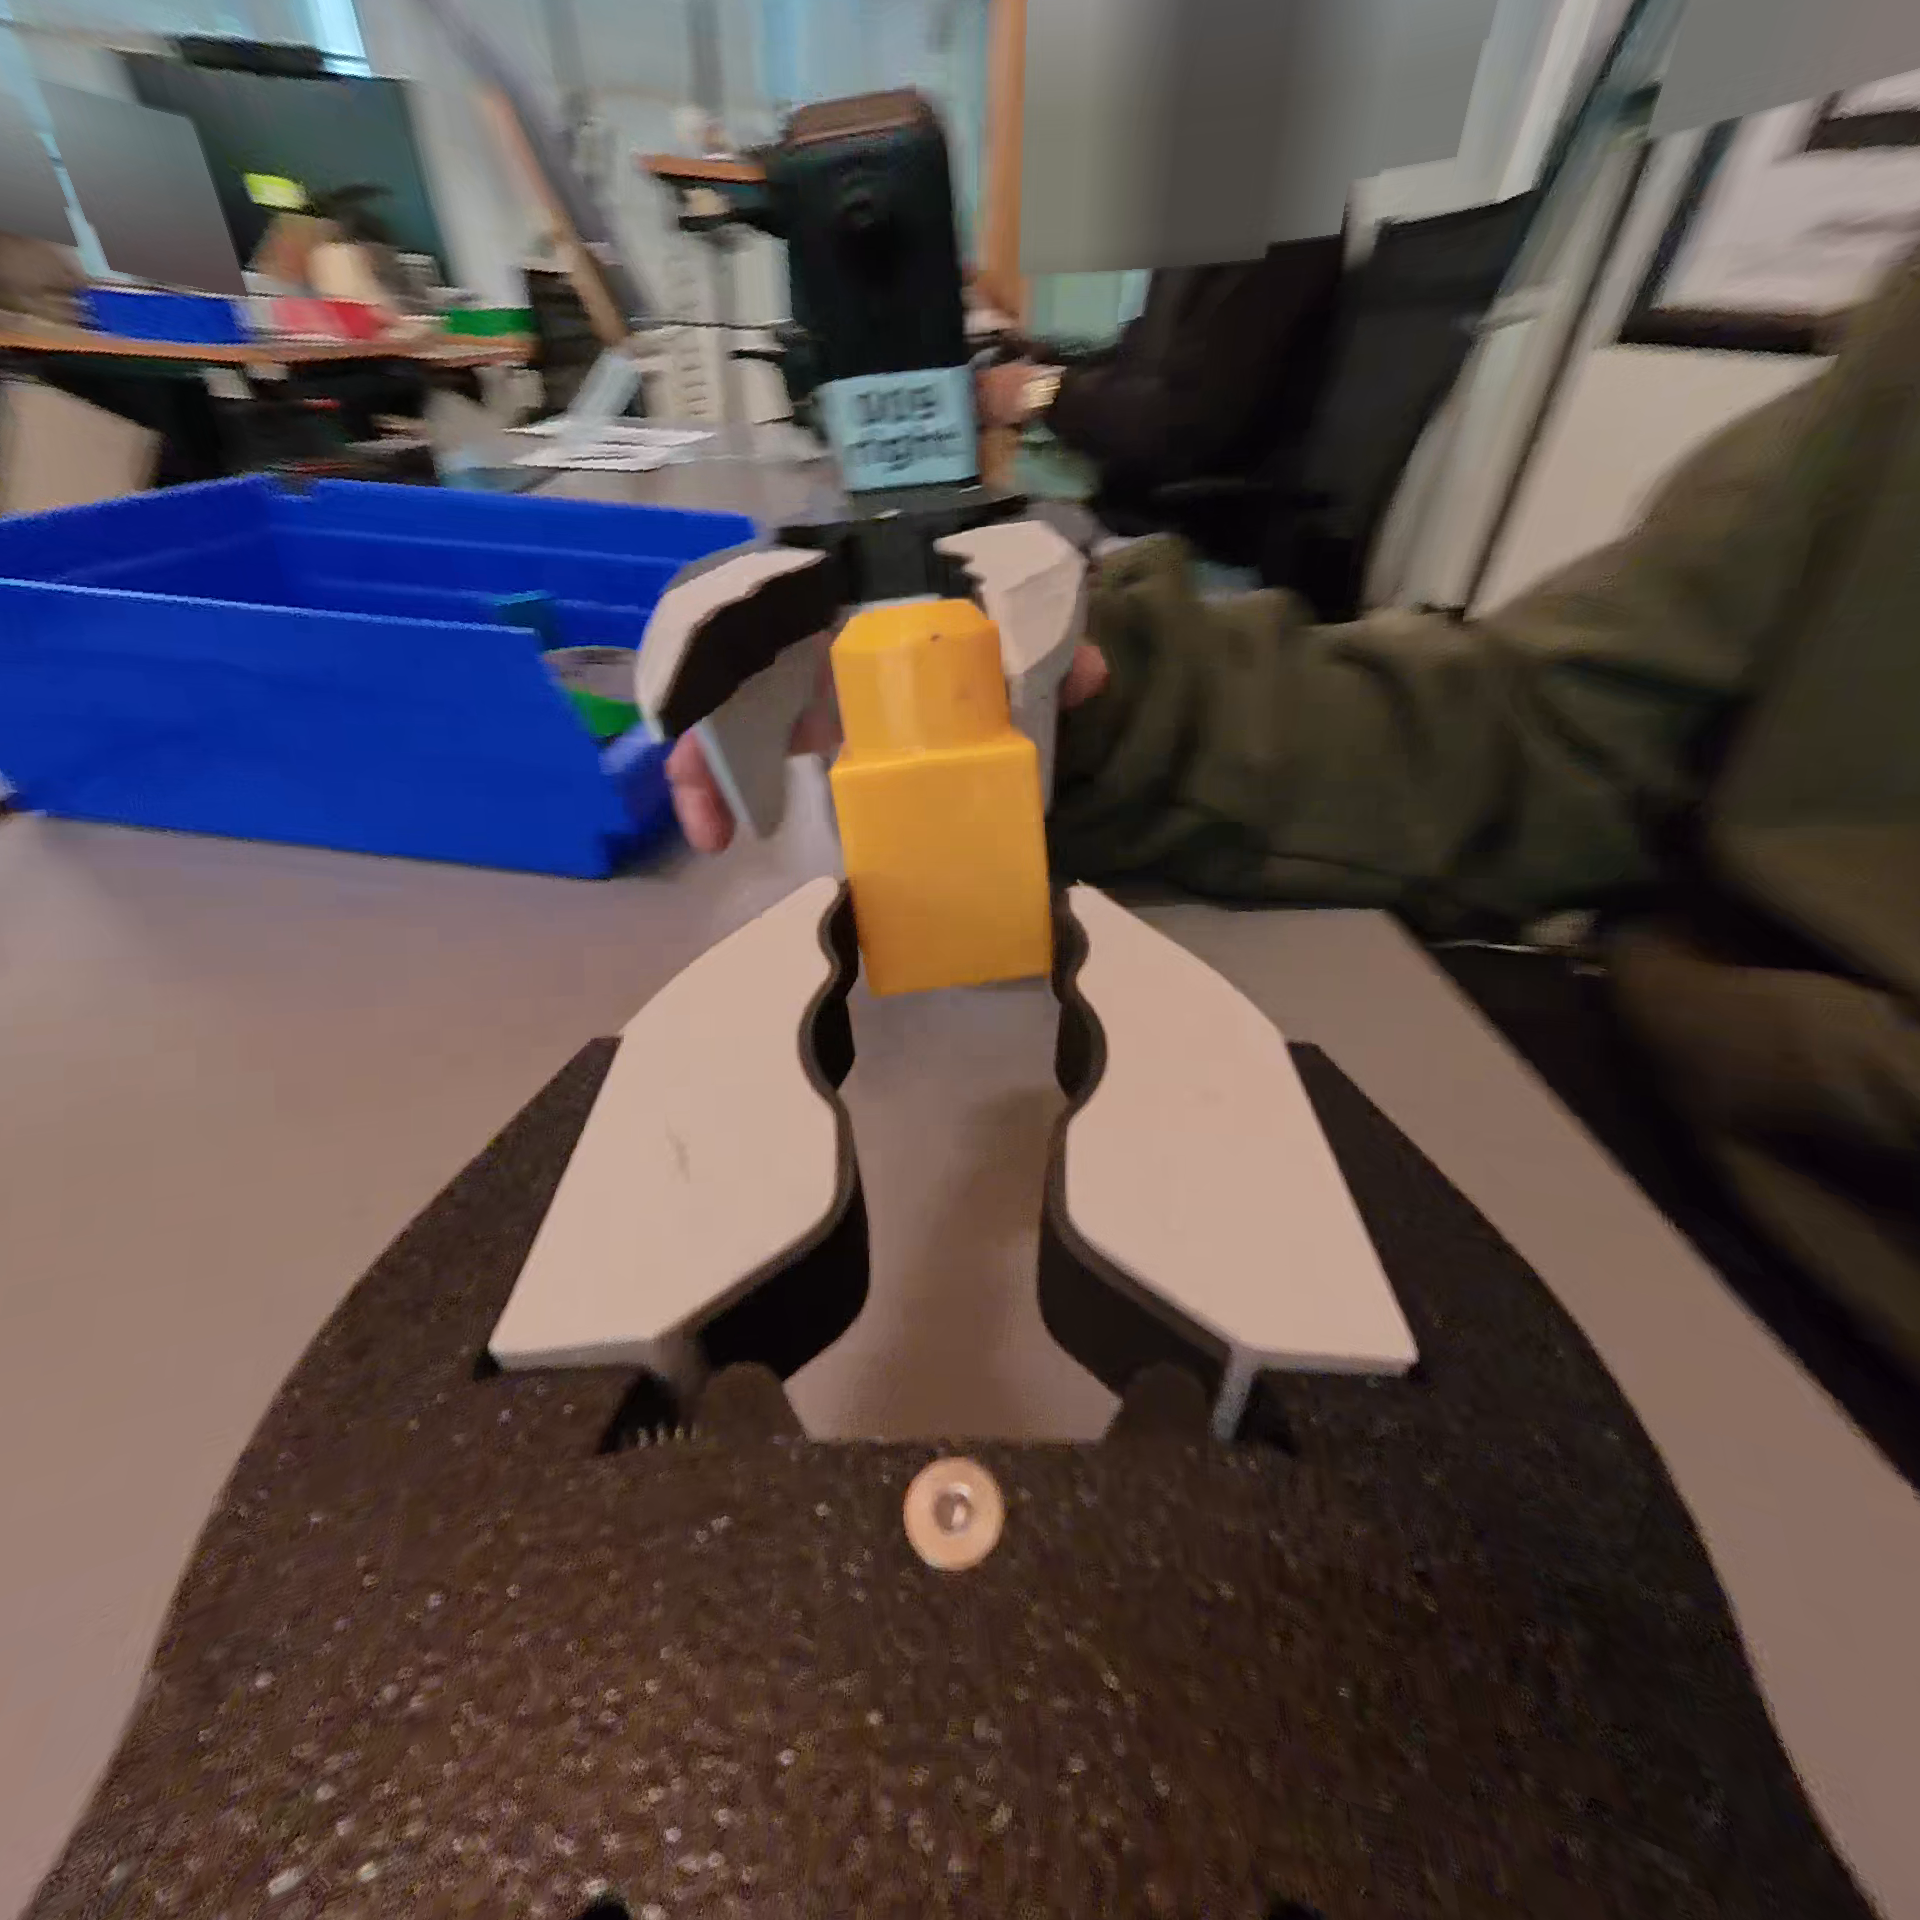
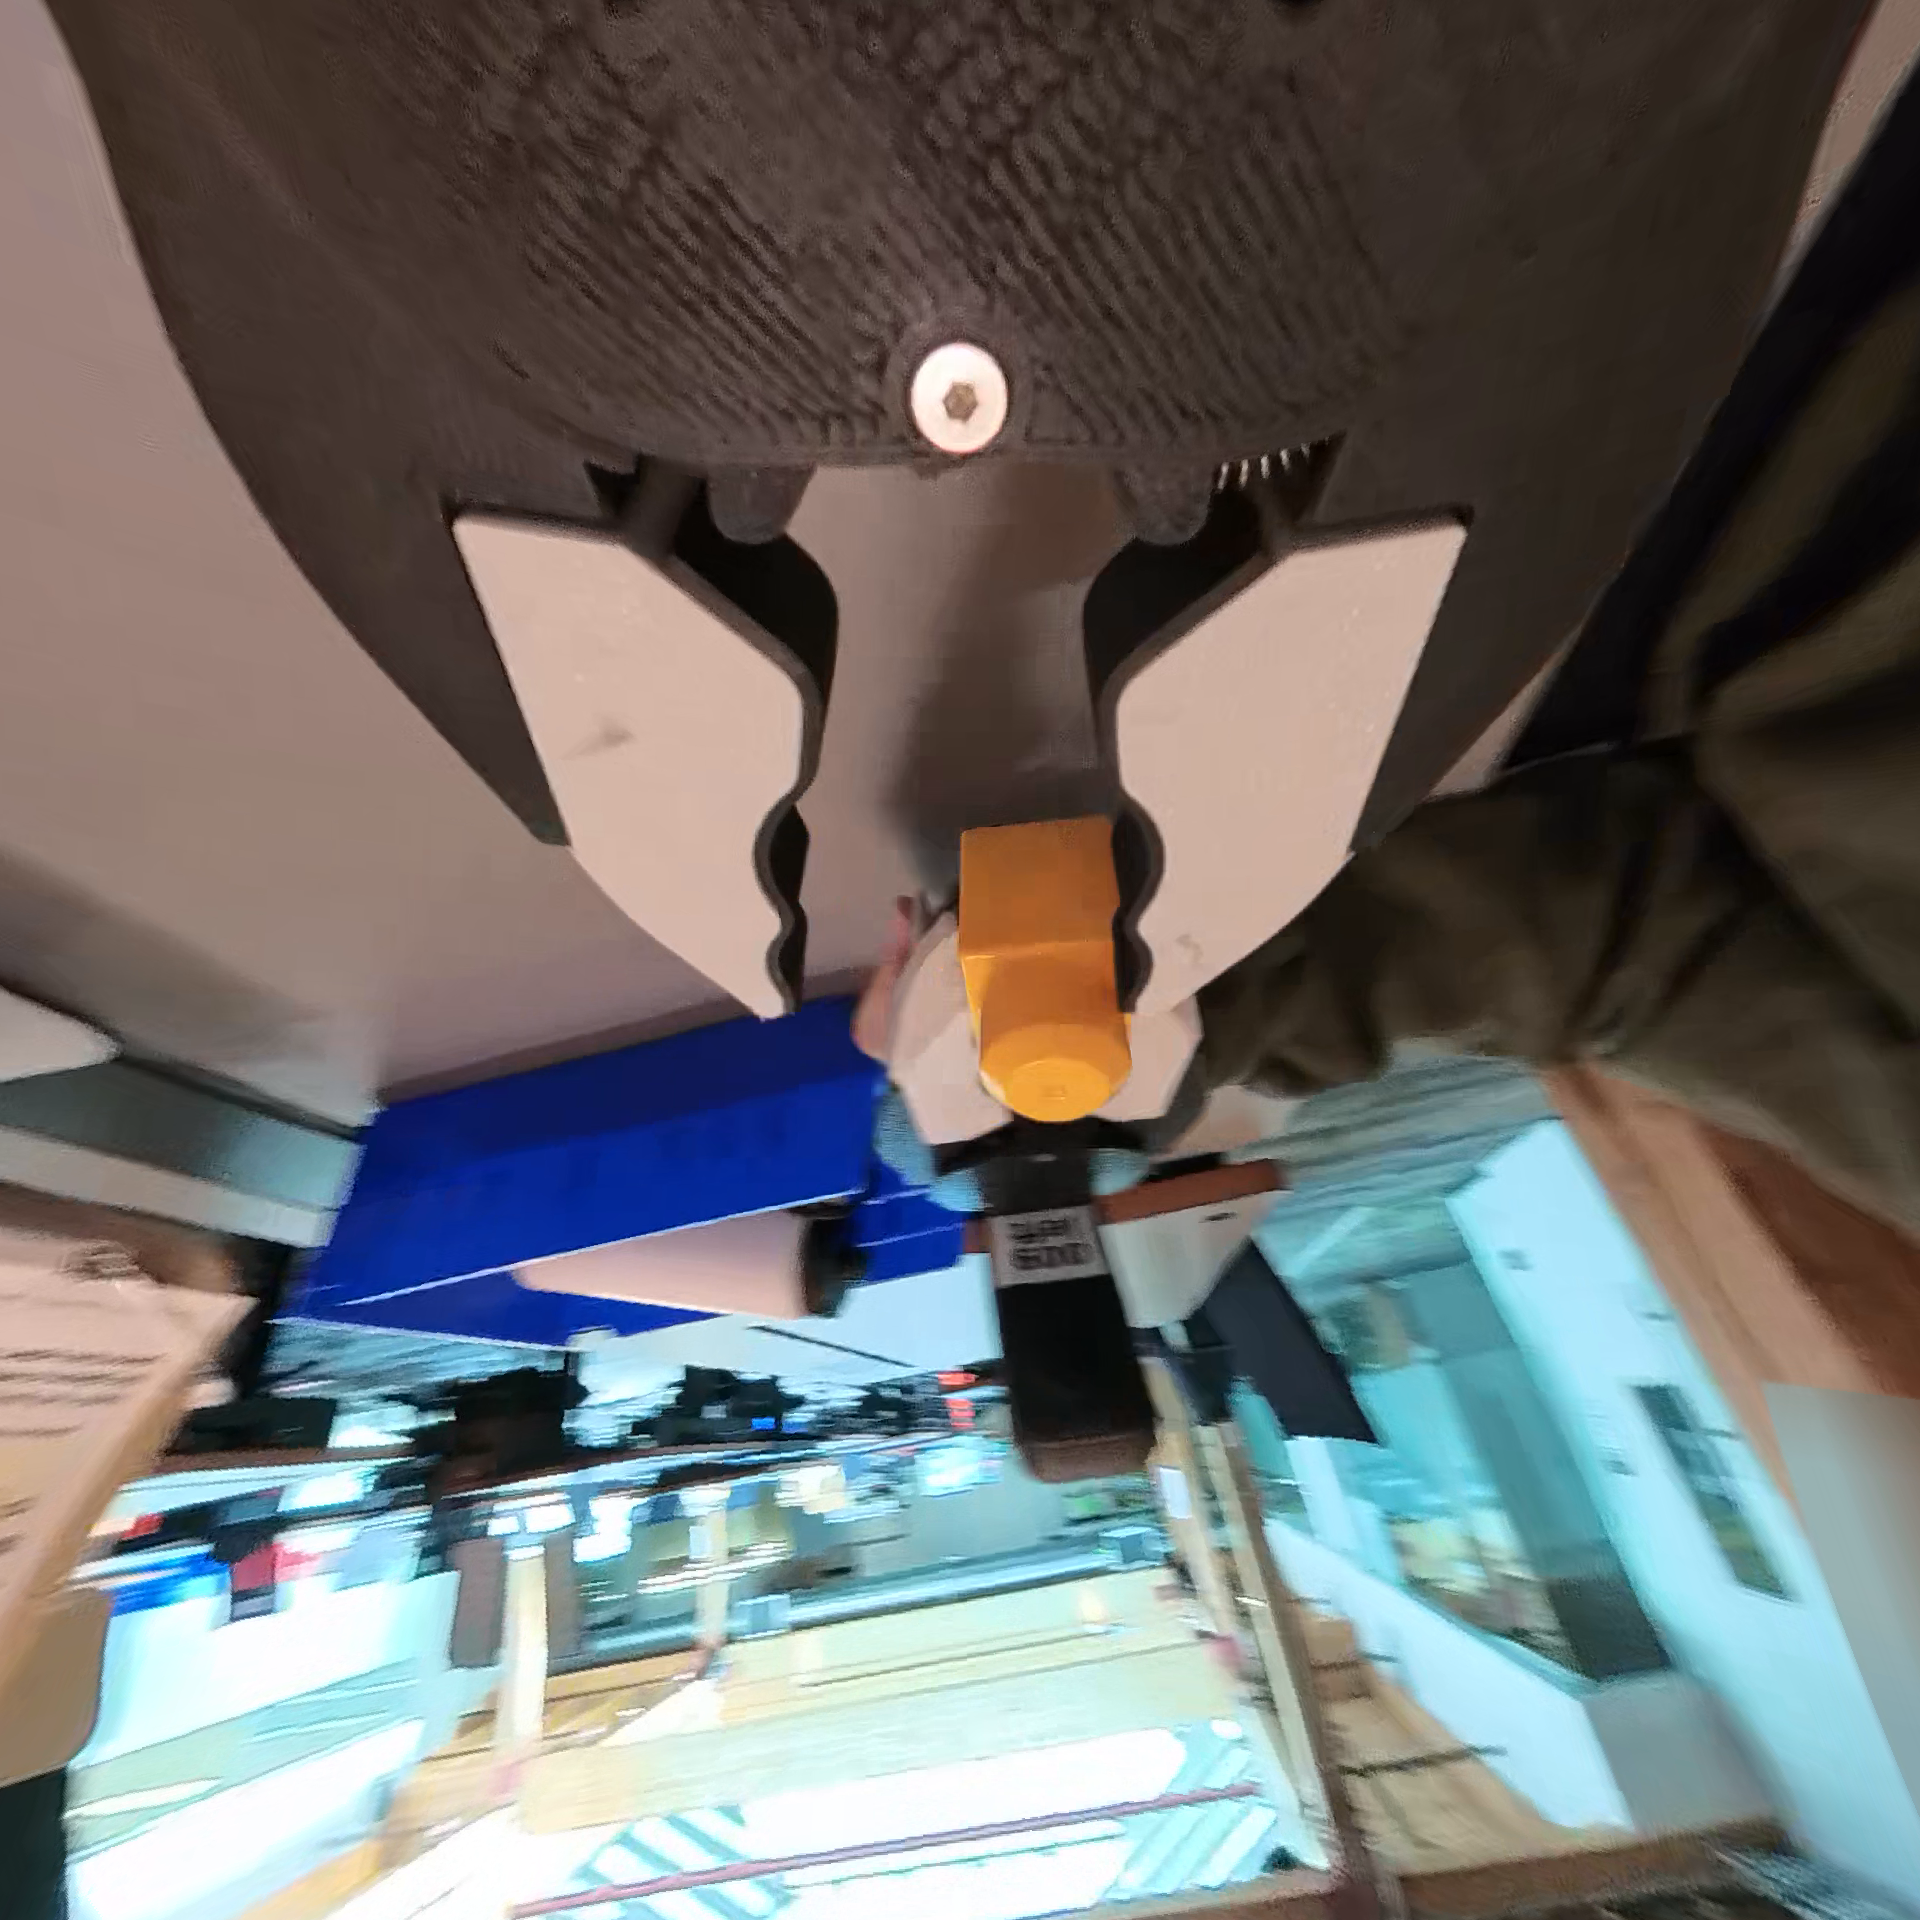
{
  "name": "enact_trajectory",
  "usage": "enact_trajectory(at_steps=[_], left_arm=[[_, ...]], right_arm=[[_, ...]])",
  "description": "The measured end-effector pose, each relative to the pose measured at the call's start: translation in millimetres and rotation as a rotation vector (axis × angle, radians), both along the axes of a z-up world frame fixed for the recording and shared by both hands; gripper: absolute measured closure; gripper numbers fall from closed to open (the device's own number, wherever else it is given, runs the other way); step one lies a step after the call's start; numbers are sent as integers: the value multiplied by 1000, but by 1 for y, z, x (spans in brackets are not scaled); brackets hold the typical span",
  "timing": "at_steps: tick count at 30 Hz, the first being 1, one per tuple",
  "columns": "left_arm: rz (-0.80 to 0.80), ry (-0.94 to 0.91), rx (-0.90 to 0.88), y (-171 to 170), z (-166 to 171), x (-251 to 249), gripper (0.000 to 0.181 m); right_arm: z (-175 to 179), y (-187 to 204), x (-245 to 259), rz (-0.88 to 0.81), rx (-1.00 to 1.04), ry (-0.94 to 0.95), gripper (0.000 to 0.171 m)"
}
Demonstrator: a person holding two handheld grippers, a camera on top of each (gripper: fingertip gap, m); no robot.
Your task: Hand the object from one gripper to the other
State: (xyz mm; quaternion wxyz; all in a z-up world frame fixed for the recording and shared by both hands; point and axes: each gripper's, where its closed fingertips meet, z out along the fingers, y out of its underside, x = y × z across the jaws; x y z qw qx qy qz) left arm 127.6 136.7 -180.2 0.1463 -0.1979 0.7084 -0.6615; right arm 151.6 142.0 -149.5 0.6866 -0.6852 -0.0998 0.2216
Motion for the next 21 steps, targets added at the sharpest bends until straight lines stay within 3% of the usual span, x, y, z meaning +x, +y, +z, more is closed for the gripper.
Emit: enact_trajectory(at_steps=[5,13,18,21], left_arm=[[-213,39,-59,-17,5,-28,146],[-333,119,-66,-26,1,-42,147],[-264,66,-29,-25,-3,-33,147],[2,-35,-2,-9,0,1,147]], right_arm=[[22,-20,-49,317,101,123,122],[15,-26,-60,377,106,43,142],[16,-21,-56,335,96,-10,143],[21,-2,-26,99,115,-14,143]])
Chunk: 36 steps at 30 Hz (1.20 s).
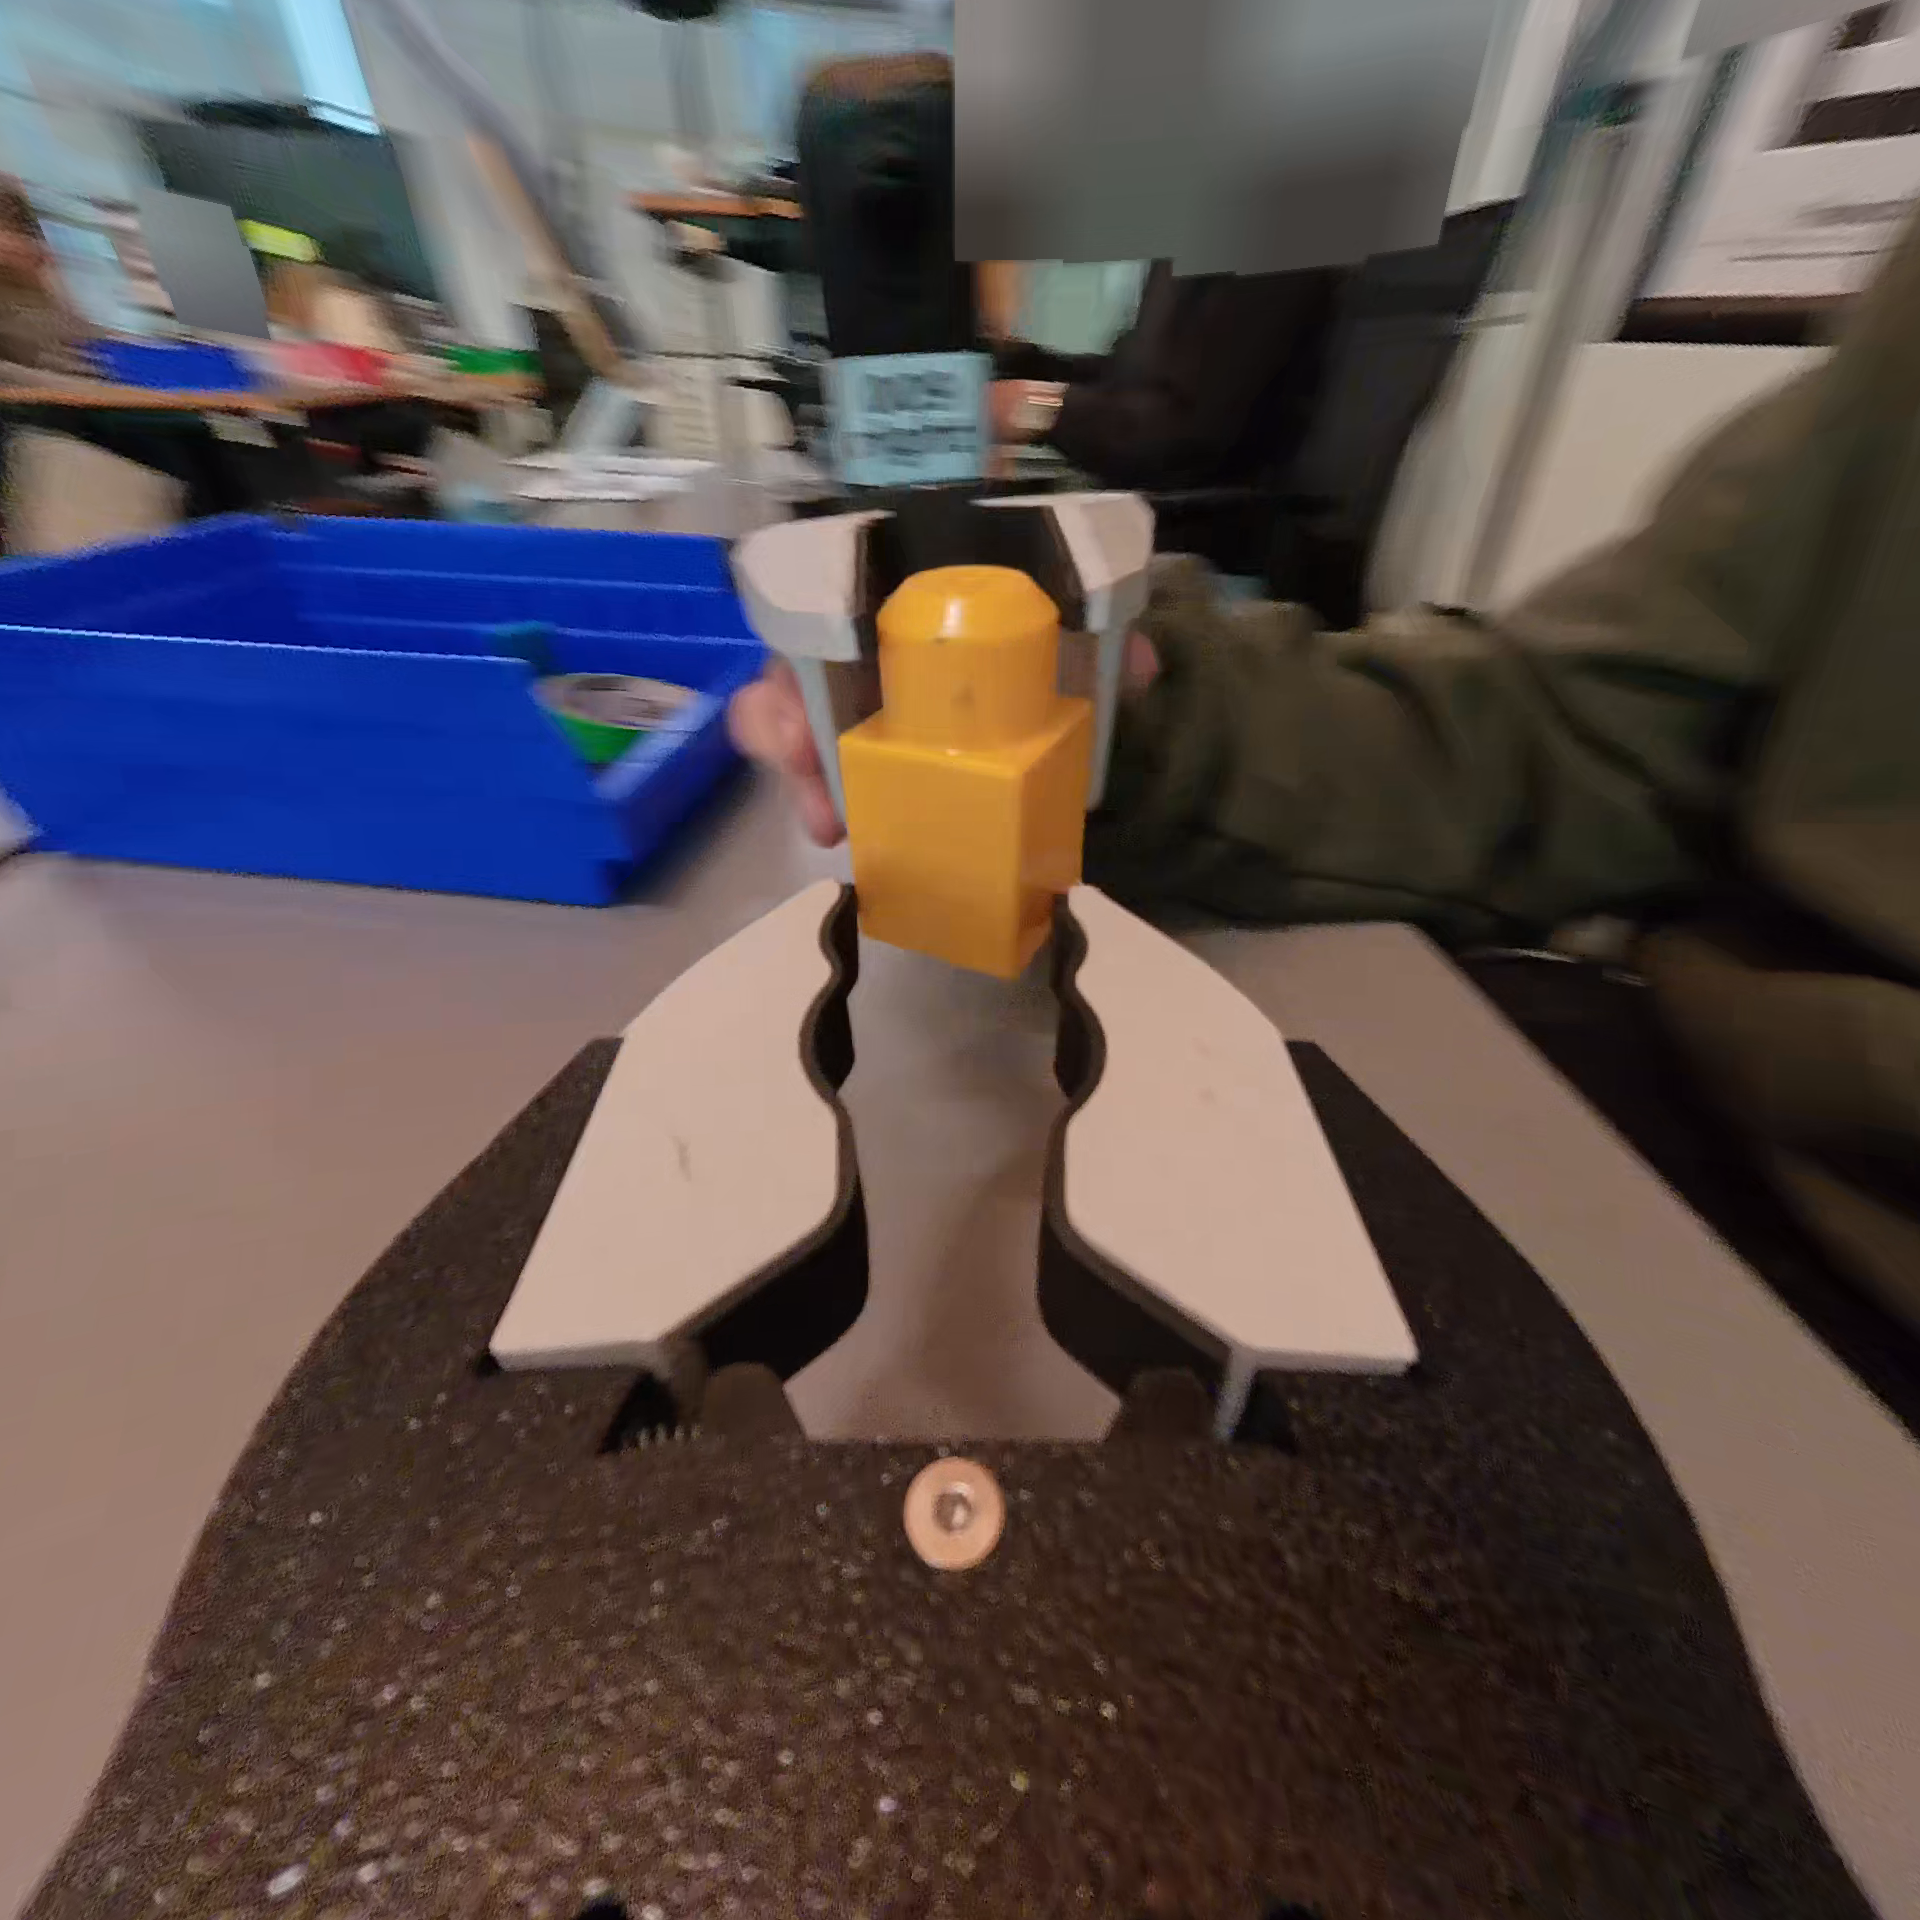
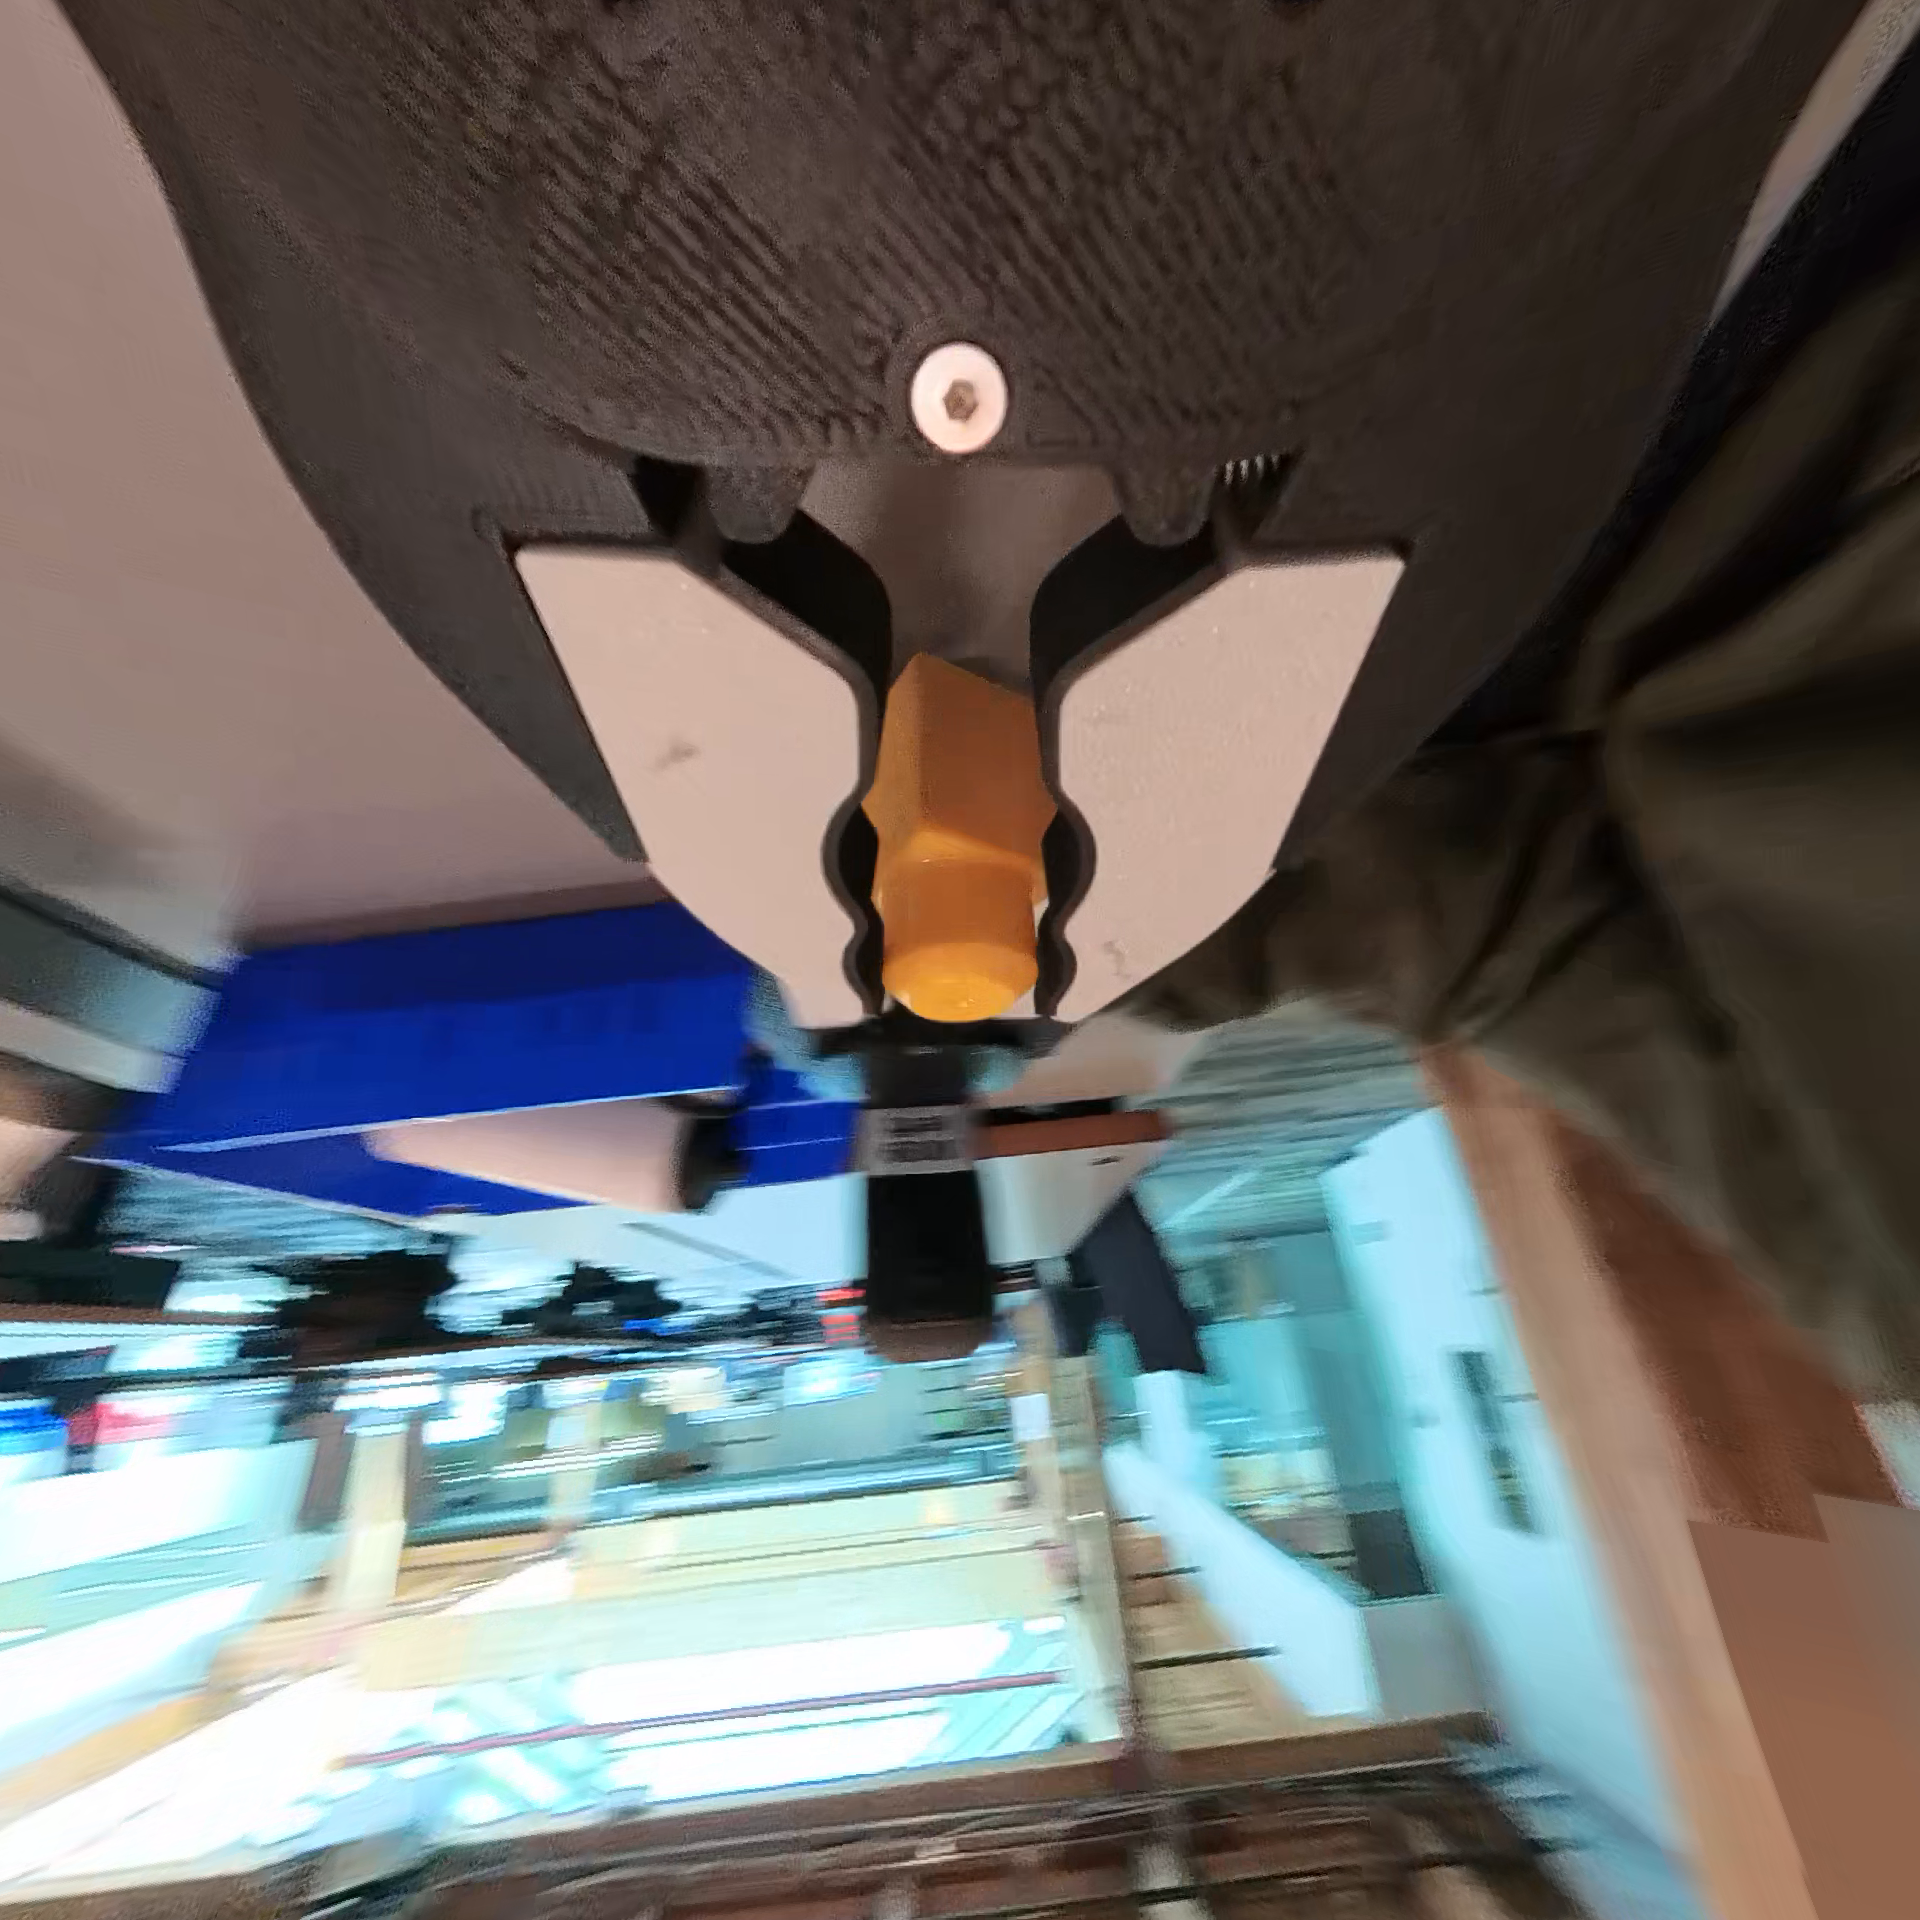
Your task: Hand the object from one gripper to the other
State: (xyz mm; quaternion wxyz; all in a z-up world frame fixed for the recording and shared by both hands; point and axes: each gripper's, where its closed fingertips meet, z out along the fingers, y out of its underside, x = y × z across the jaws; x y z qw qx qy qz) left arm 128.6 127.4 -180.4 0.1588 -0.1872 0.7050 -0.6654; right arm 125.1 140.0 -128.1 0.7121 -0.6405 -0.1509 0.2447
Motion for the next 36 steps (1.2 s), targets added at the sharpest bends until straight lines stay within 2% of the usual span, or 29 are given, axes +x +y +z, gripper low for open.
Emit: enact_trajectory(at_steps=[4,6,9,13,14,15,21,23,27,30,34,36], left_arm=[[357,-127,54,29,6,37,129],[495,-168,96,35,5,49,128],[652,-162,168,37,0,62,126],[675,-73,186,31,-14,68,122],[664,-63,176,30,-15,67,127],[641,-64,160,28,-14,65,143],[509,5,100,27,-16,59,145],[455,31,28,28,-10,54,145],[165,104,-130,18,5,27,145],[-19,127,-147,7,11,4,145],[-156,171,-96,-9,3,-13,145],[-172,196,-66,-14,-3,-14,145]], right_arm=[[-4,16,62,-435,-21,35,143],[-8,17,81,-576,-39,73,143],[-14,20,83,-622,-68,86,143],[-17,26,71,-582,-81,86,143],[-17,27,68,-569,-81,83,143],[-17,28,66,-555,-86,79,143],[-19,25,59,-457,-84,39,143],[-13,20,54,-384,-51,42,133],[-7,9,51,-265,-35,98,123],[-2,2,35,-117,-24,167,124],[1,-6,2,69,-15,140,126],[-3,-8,-7,113,-24,101,147]])
